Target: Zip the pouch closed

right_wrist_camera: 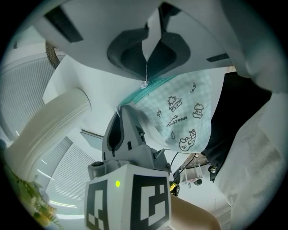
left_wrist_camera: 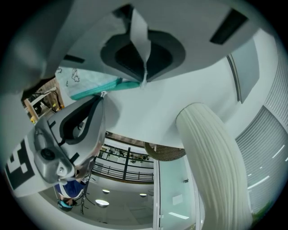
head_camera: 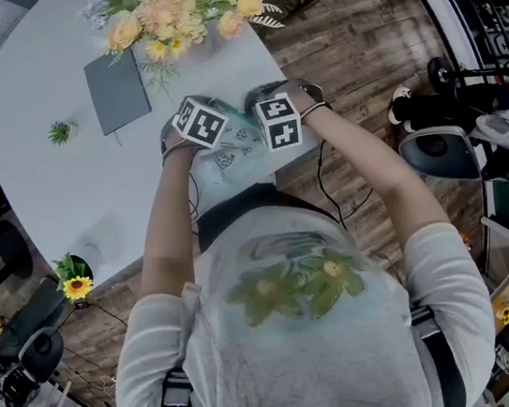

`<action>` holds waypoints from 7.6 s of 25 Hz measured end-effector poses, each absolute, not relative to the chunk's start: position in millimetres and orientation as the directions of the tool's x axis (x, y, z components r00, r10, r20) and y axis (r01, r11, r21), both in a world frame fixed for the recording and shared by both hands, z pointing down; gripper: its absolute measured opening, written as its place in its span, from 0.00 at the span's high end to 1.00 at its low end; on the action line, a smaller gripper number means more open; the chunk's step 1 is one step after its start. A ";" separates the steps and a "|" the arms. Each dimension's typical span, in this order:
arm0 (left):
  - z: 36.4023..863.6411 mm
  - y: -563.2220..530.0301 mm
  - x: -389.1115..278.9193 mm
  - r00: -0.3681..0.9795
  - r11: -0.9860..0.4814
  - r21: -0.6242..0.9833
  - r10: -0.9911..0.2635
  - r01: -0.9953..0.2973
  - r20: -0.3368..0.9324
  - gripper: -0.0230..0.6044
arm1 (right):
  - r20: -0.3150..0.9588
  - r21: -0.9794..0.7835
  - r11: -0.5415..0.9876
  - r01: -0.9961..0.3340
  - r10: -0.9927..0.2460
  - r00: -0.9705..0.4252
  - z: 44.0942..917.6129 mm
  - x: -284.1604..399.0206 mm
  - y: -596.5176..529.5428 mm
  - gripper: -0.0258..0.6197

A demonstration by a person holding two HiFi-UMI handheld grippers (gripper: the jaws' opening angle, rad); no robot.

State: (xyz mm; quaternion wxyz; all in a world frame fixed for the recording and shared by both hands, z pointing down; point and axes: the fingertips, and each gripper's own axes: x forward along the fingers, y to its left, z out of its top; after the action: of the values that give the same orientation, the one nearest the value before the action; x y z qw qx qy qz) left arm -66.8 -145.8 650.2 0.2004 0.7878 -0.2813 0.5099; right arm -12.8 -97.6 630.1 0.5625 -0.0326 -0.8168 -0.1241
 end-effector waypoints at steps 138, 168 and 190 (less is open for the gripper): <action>645.7 -149.6 -70.5 0.324 -0.703 0.029 -0.291 -0.710 0.900 0.93 | 0.915 0.096 0.986 -0.134 -0.140 -0.379 641.6 47.5 -39.1 0.93; 474.1 -70.6 -89.8 0.447 -0.330 0.309 -0.750 -0.892 0.488 0.93 | 0.487 -0.097 0.689 -0.718 -0.596 -0.638 478.9 8.8 -44.8 0.90; 448.1 15.6 -38.9 0.421 -0.379 0.187 -0.771 -0.906 0.477 0.96 | 0.409 -0.159 0.683 -0.713 -0.612 -0.677 441.6 -5.1 17.7 0.93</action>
State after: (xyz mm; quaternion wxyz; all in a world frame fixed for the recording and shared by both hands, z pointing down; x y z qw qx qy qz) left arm -38.9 15.6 448.1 0.2143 0.8153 -0.5144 0.1575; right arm -5.1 17.7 441.6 0.1639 0.3671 -0.9025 0.1546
